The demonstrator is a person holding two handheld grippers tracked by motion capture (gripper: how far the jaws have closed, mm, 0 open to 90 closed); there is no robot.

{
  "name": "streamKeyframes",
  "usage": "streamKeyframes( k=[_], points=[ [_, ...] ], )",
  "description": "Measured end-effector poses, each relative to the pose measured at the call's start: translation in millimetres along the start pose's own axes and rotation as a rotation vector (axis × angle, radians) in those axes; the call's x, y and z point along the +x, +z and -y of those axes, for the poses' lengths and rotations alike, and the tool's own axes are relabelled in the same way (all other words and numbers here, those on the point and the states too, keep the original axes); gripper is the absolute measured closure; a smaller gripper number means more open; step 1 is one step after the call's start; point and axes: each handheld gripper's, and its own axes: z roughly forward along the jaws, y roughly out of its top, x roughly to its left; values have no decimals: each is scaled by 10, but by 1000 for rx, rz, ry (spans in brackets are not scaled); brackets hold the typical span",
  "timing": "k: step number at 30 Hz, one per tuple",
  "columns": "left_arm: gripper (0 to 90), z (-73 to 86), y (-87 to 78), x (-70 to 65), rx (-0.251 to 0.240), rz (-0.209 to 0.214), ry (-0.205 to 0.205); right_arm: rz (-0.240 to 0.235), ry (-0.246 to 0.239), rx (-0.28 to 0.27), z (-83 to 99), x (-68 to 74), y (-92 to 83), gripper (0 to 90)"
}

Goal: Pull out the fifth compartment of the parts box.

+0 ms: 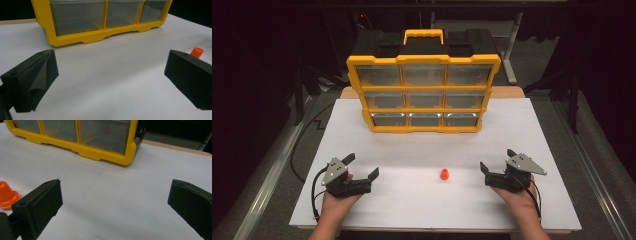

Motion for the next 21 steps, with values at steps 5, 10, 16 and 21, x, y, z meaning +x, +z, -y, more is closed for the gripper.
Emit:
streamKeyframes(
  k=[5, 10, 16, 21],
  points=[
    [1, -3, 12, 12, 1, 3, -7, 11, 4, 4, -46, -46, 129, 0],
    [2, 5, 38, 10, 22, -1, 3, 18, -11, 7, -83, -68, 262, 0],
    [2, 5, 33, 3, 24, -11, 4, 22, -11, 7, -134, -93, 350, 1],
    [7, 4, 21, 9, 36, -4, 1, 26, -17, 14, -198, -126, 435, 1]
  ],
)
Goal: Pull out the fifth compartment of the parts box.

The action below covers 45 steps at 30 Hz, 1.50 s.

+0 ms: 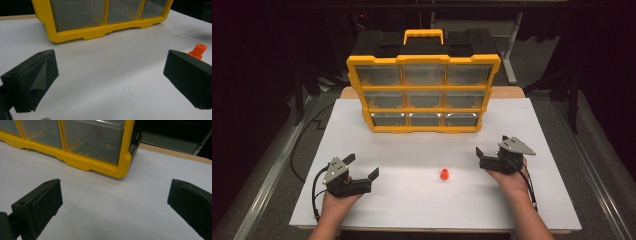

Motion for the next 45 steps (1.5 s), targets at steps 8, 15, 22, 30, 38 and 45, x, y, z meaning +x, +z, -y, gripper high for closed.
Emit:
streamKeyframes(
  k=[8, 15, 22, 30, 38, 45],
  points=[
    [7, -6, -16, -20, -2, 5, 23, 19, -25, 11, -63, -38, 46, 1],
    [2, 15, -10, -27, -7, -5, 23, 11, -66, 26, -52, -38, -20, 1],
    [2, 23, -13, -38, -10, 2, 22, 5, -110, 33, 14, 3, -115, 0],
    [2, 29, -12, -45, -7, 0, 31, 16, -145, 57, 80, -48, -215, 0],
    [2, 38, 1, -67, -4, -1, 41, 33, -228, 90, 116, -31, -210, 2],
    [1, 40, -1, -75, -4, 2, 51, 32, -320, 120, 133, 5, -202, 1]
  ],
)
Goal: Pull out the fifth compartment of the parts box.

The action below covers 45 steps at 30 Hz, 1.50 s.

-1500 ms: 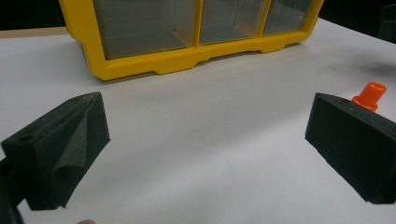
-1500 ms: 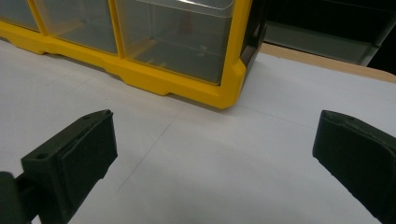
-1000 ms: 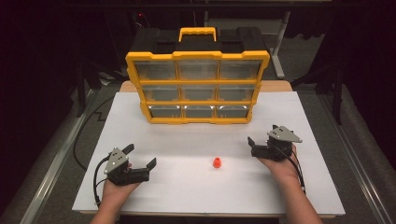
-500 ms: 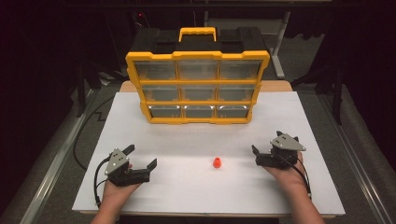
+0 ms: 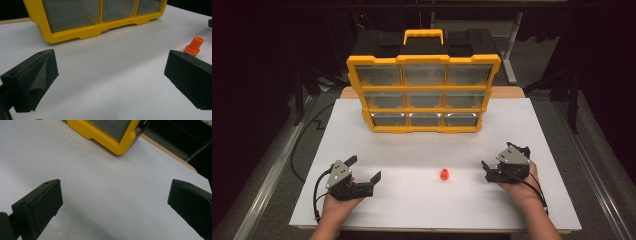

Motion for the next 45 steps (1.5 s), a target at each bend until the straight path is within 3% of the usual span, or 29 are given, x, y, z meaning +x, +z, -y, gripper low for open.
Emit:
streamKeyframes(
  k=[8, 10, 11, 15, 18, 24, 29, 45],
  points=[
    [1, 3, -2, 1, 9, 5, 8, 31, -133, 42, -5, 88, 8, 1],
    [2, 3, -4, 1, 5, 6, 7, 34, -131, 47, -3, 105, 8, 1],
    [2, 5, -4, 1, 5, 5, 7, 39, -172, 51, -5, 119, 8, 1],
    [2, 8, 0, -2, -4, 4, 0, 42, -211, 59, -7, 144, 14, 2],
    [2, 7, -5, -1, -2, 7, 7, 56, -283, 72, -16, 182, 14, 2],
    [2, 9, -2, 1, -11, -1, 11, 72, -333, 82, -34, 240, 8, 2],
    [2, 9, -9, 6, -3, 1, 25, 103, -427, 90, -70, 302, -2, 2],
    [1, 13, -2, -12, -13, 3, 12, 150, -617, 113, -140, 486, -14, 4]
  ],
)
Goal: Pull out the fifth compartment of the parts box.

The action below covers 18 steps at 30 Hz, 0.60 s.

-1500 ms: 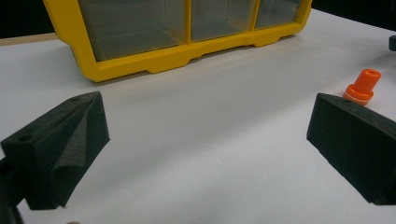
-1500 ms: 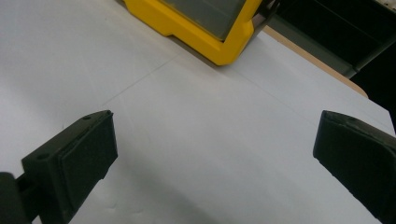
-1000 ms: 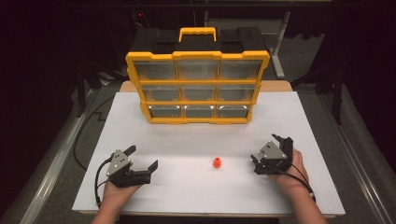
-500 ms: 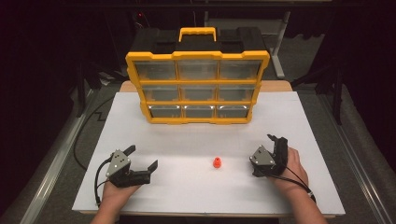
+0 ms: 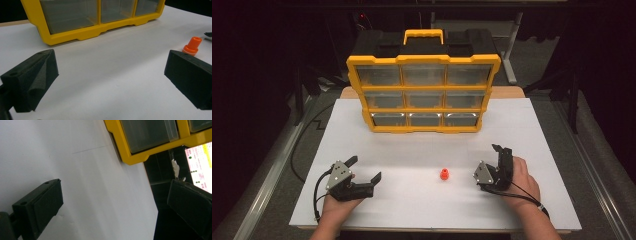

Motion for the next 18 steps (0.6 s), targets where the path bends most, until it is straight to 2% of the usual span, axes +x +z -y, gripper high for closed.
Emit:
streamKeyframes(
  k=[1, 2, 5, 6, 9, 10, 13, 15, 17, 18],
  points=[
    [1, 0, 0, 0, 0, 0, 0, 0, 0, 0, 0, 0, 0, 4],
    [1, 0, 1, 0, -1, -1, 1, 16, -27, -1, -17, 11, -4, 4],
    [1, 0, 3, -1, 0, -1, 4, 17, -51, 4, -34, 20, -8, 5],
    [1, 0, 3, -1, 2, -1, 6, 32, -82, 4, -48, 37, -5, 5],
    [1, 0, 3, -2, 3, 0, 7, 34, -105, 9, -62, 54, -3, 5],
    [1, 0, 2, -2, 5, 1, 7, 51, -129, 3, -72, 74, 3, 5],
    [1, 0, 3, -2, 6, 1, 9, 45, -143, 26, -88, 92, -9, 5],
    [1, 2, 3, -3, 7, -1, 11, 59, -189, 21, -108, 107, -6, 6],
    [1, 2, 3, -3, 8, -1, 11, 58, -198, 27, -116, 115, -11, 7],
    [1, 2, 3, -4, 7, 1, 11, 80, -220, 14, -125, 132, -3, 8]
  ],
)
